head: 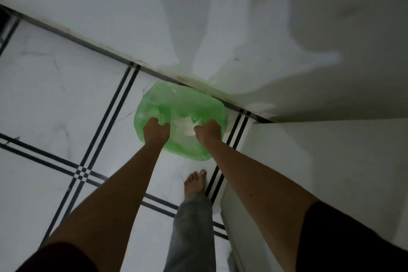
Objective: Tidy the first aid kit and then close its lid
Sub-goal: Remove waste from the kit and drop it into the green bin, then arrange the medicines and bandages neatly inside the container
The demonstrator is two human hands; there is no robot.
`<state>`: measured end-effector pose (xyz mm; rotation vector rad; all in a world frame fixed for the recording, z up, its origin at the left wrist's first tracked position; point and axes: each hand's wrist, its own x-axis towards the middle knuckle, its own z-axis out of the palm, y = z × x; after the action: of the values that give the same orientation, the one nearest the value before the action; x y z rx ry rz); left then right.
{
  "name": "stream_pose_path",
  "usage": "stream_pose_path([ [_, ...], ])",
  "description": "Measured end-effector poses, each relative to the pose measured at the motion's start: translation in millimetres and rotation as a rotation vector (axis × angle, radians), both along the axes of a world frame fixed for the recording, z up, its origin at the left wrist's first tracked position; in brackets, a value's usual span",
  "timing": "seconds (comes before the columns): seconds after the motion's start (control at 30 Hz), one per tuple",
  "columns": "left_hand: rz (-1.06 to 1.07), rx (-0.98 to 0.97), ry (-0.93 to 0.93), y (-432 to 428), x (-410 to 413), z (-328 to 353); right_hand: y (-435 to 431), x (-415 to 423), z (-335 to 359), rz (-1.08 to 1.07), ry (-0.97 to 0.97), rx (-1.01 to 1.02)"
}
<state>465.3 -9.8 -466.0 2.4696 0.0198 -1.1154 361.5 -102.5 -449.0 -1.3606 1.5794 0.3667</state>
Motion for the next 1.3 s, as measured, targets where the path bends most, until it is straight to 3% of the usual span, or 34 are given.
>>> stream_pose_path([
  [0.17, -0.148, -0.213, -0.252, 39.2, -25.9, 33.3, 27.1, -21.3, 20.0, 0.138, -0.048, -0.188],
  [0.33, -0.256, -0.284, -0.353, 55.1, -61.6, 105.3, 46.8, -53.2, 98.4, 0.174, -0.117, -0.360],
  [0.53, -0.412, -0.467, -0.425, 49.3, -155.4, 254.8, 66.3, -134.7, 261.1, 0.137, -0.298, -0.528],
  [0.73, -0.573, -0.655, -0.451, 71.2, -297.6, 390.3, 83.7, -288.4, 398.0, 0.190, -0.418, -0.831],
  [0.97, -0.743, -0.452, -0.270, 90.9, -442.9, 428.9, 90.8, -462.3, 440.7, 0.216, -0.332, -0.875],
  [1.17, -0.734, -0.233, -0.248, 94.3, -442.9, 402.1, 96.0, -520.3, 419.4, 0.127, -0.295, -0.831],
  [1.3, -0.728, -0.127, -0.249, 89.3, -429.8, 382.4, 93.8, -540.4, 405.7, 0.032, -0.145, -0.766],
])
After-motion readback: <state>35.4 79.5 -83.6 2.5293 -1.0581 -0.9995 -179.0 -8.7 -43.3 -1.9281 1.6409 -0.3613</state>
